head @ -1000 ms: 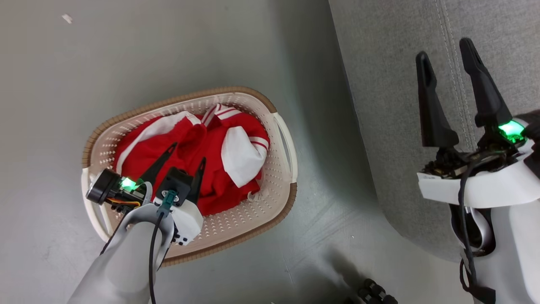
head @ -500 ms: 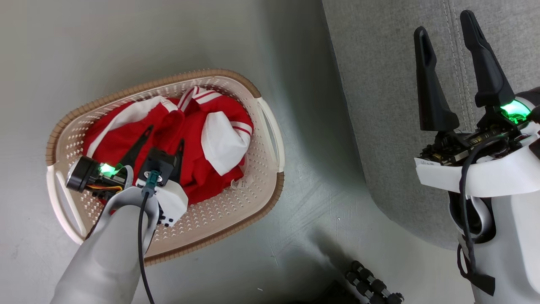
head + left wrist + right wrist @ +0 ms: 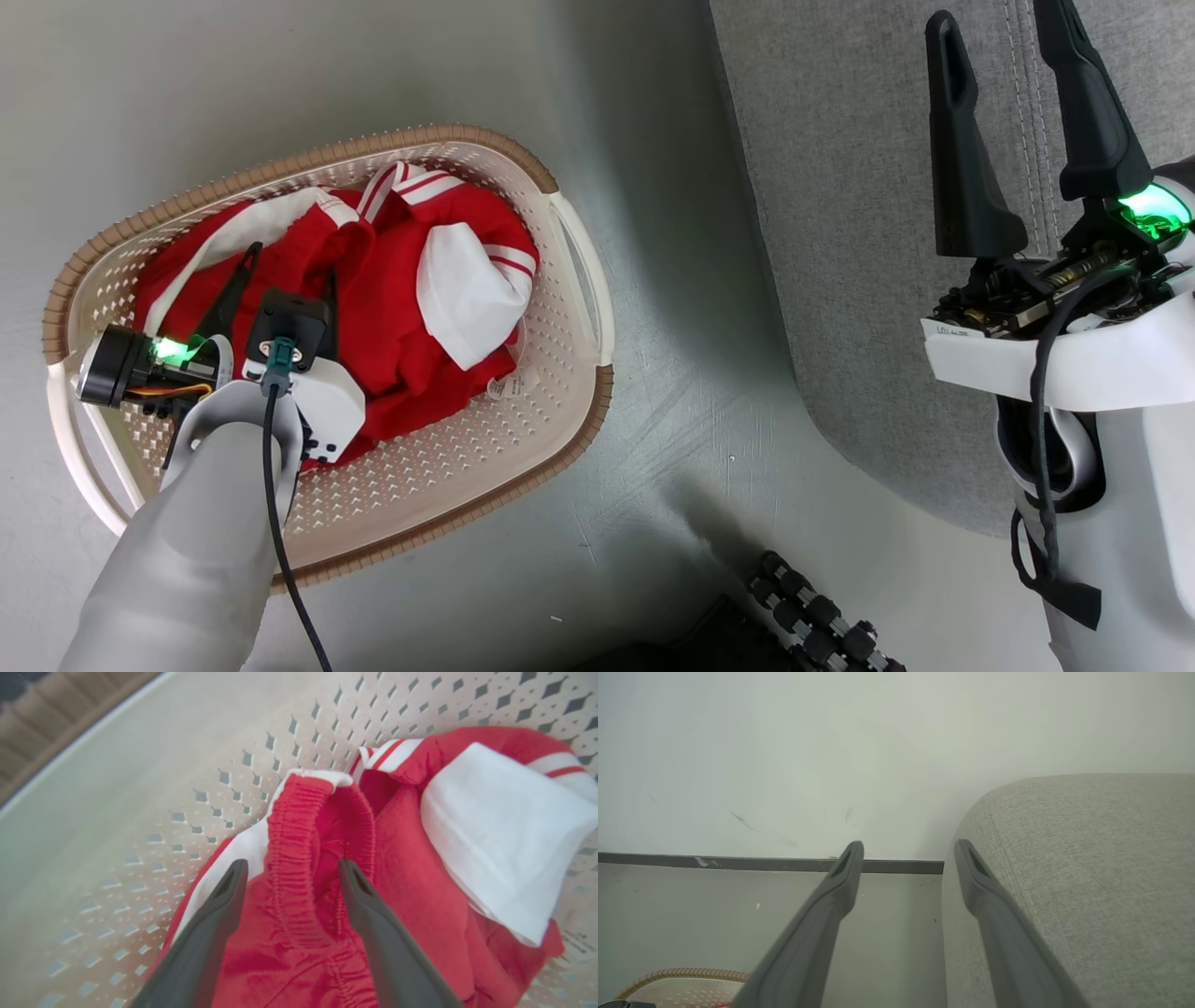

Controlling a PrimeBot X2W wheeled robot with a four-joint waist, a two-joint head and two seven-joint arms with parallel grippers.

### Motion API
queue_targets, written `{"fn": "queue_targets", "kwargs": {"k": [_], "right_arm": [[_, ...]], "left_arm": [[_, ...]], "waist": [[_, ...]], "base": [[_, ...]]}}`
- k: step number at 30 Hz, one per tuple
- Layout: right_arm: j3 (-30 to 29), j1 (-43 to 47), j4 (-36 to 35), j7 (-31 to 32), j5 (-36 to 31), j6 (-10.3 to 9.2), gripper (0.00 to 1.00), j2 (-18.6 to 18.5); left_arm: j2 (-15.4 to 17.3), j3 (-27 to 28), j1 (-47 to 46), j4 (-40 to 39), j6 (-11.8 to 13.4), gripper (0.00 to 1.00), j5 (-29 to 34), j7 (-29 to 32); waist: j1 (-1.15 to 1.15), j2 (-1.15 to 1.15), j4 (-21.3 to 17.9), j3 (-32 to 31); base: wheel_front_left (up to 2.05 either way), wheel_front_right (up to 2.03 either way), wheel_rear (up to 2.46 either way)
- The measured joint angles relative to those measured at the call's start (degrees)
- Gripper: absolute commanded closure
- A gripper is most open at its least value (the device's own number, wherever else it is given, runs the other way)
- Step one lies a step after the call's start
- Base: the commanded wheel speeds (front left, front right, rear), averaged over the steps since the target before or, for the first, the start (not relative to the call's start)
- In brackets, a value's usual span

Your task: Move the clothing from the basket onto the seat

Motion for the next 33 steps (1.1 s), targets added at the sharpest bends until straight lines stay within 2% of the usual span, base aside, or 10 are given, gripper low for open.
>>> {"fn": "queue_targets", "kwargs": {"k": [1,2,5,11,19,27,33], "right_arm": [[0.03,0.00,0.03,0.00,0.00,0.00,0.00,0.00],[0.05,-0.01,0.07,0.00,0.03,0.00,0.00,0.00],[0.24,-0.19,0.15,0.00,0.79,0.00,0.00,0.00],[-0.07,-1.25,0.76,0.00,0.96,0.00,0.00,0.00],[-0.44,-1.57,1.62,0.00,1.00,0.00,0.00,0.00],[0.01,-3.54,1.99,0.00,1.04,0.00,0.00,-0.03],[0.23,-3.56,3.35,0.00,0.97,0.00,0.00,-0.05]], "left_arm": [[0.01,-0.01,-0.01,0.13,0.00,0.15,-0.01,0.00],[0.00,-0.01,-0.02,0.23,0.00,0.50,-0.01,0.00],[0.14,-0.01,-0.51,0.59,0.00,1.00,-0.01,0.00],[0.14,-0.37,-1.33,0.69,-0.08,1.00,-0.01,0.00],[-0.36,-1.60,-1.49,-4.26,-1.09,1.00,-0.49,0.00],[-0.26,-3.02,0.08,-11.14,-2.11,1.00,-0.51,-0.01],[-0.18,-5.23,3.07,-17.61,-4.09,1.00,-0.48,-0.01]], "waist": [[0.00,0.00,-0.07,0.18],[0.00,0.00,-0.14,0.33],[0.00,0.00,-0.41,0.69],[0.00,0.00,-0.75,0.67],[0.00,0.00,-0.22,0.19],[0.00,0.00,1.12,-0.91],[0.00,0.00,2.31,-2.33]], "base": [[0.00,0.00,0.00],[0.00,0.00,0.00],[0.00,0.00,0.00],[0.00,0.00,0.00],[0.00,0.00,0.00],[0.00,0.00,0.00],[0.00,0.00,0.00]]}}
